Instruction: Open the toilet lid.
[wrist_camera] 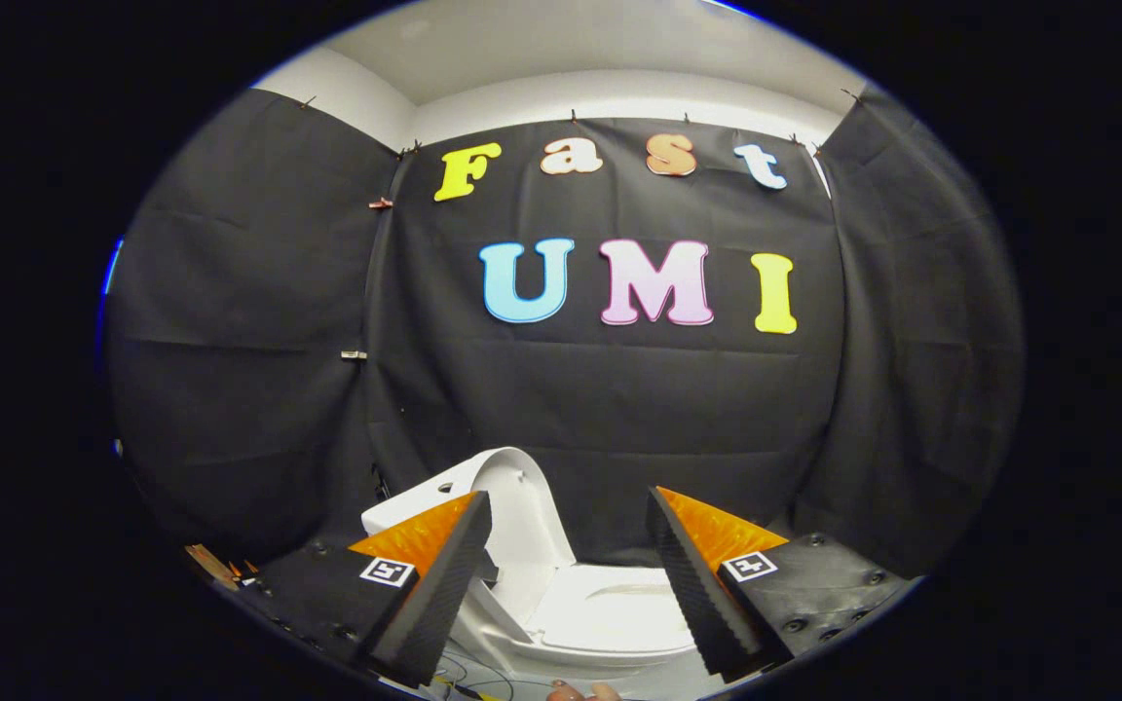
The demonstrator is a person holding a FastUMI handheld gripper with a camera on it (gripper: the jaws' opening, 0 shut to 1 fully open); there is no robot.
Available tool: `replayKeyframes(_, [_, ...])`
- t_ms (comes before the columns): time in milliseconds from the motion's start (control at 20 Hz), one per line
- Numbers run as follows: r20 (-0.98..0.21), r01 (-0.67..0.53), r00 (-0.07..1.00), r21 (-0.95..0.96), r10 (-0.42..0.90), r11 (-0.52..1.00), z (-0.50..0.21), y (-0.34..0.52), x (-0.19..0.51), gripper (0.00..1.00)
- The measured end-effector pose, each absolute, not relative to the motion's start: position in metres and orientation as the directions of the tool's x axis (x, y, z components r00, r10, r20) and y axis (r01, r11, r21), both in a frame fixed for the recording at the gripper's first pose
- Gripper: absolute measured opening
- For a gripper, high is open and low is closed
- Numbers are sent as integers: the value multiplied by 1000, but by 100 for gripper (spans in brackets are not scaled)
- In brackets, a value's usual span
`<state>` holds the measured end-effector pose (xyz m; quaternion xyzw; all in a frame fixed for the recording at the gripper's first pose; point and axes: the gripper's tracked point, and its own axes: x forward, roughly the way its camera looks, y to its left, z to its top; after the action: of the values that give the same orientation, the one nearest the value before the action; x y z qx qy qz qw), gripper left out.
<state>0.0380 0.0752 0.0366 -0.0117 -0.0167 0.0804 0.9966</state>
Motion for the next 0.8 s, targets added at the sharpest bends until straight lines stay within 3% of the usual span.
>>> replayKeyframes(800, [62, -66, 996, -28, 68, 997, 68, 32, -27, 99])
